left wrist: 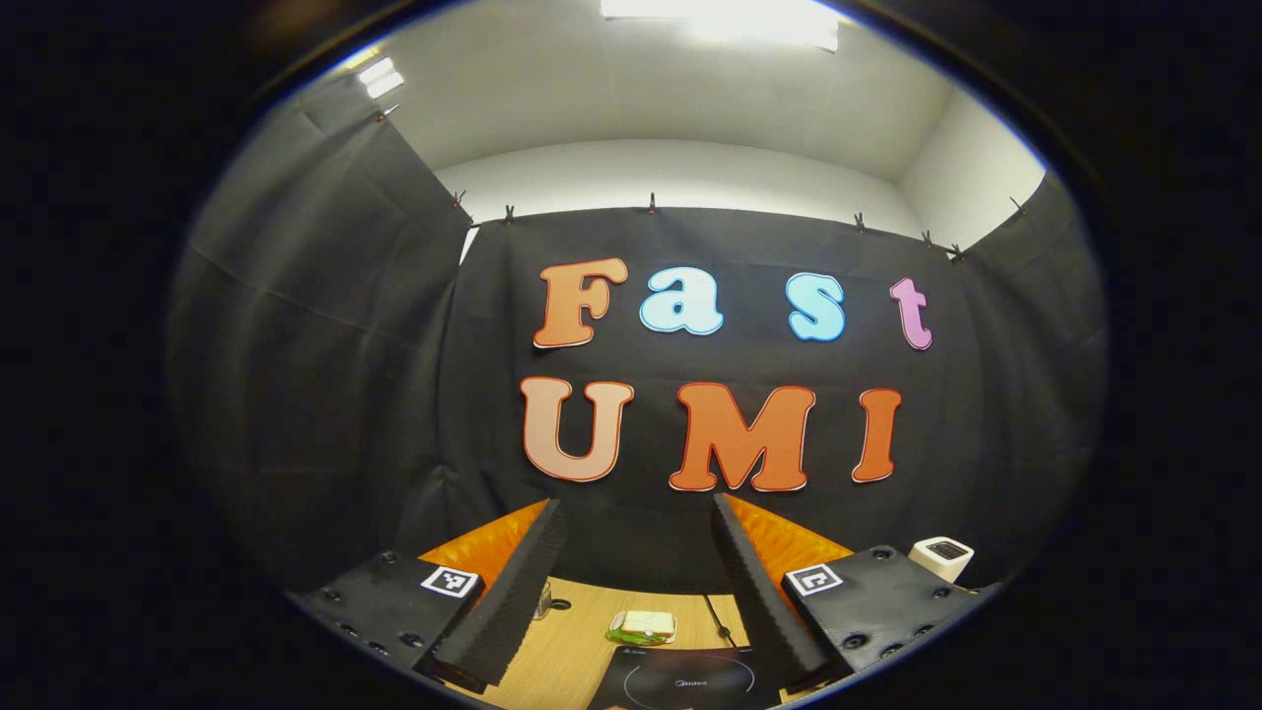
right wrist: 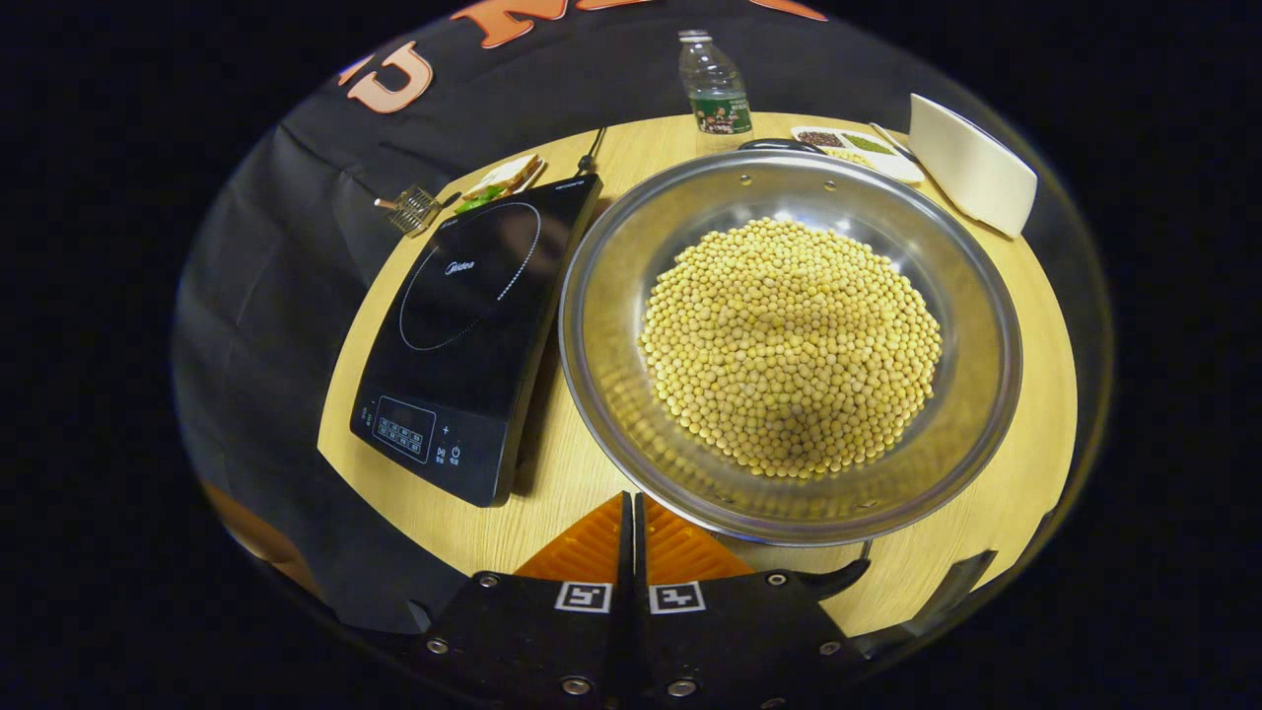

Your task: First push the handle of the pot to place it horizontally, then grasp the pot with both hands and set it on the induction cooktop.

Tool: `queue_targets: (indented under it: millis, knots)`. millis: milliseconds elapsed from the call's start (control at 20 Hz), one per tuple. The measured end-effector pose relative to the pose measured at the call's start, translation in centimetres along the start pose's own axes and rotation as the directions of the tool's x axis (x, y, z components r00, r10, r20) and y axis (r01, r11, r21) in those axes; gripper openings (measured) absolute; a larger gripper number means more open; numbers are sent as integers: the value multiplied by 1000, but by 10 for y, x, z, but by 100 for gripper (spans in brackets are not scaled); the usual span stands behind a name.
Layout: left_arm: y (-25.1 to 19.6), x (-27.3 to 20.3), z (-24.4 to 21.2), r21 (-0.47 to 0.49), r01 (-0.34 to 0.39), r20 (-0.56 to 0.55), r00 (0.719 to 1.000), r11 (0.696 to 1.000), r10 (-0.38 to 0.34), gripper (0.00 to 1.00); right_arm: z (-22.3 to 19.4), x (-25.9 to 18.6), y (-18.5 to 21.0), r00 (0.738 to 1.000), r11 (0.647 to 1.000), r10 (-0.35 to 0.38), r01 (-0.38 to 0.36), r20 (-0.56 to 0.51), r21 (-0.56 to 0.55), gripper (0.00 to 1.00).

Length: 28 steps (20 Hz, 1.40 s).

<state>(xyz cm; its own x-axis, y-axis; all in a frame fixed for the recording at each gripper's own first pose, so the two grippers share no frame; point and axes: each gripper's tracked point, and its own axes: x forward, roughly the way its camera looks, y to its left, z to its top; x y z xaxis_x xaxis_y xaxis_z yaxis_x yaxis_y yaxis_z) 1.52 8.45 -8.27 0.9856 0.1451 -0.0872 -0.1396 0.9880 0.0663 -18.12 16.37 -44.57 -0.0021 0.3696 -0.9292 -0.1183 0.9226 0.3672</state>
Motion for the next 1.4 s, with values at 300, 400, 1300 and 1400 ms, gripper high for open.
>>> queue_targets:
  millis: [300, 400, 1300, 1400]
  knots:
    - [-18, 11, -17, -20, 31, -41, 999, 999, -32, 97, -8, -5, -38, 999, 998, -47, 48, -13, 49, 0]
    - [-22, 14, -23, -25, 36, -57, 998, 999, -37, 97, -6, -6, -51, 997, 995, -73, 73, -9, 66, 0]
    - [-43, 22, -45, -28, 70, -115, 991, 997, -73, 97, 9, -20, -146, 977, 956, -213, 214, -29, 199, 0]
    - [-42, 21, -49, -27, 68, -123, 990, 997, -71, 97, 11, -21, -155, 973, 952, -227, 229, -34, 203, 0]
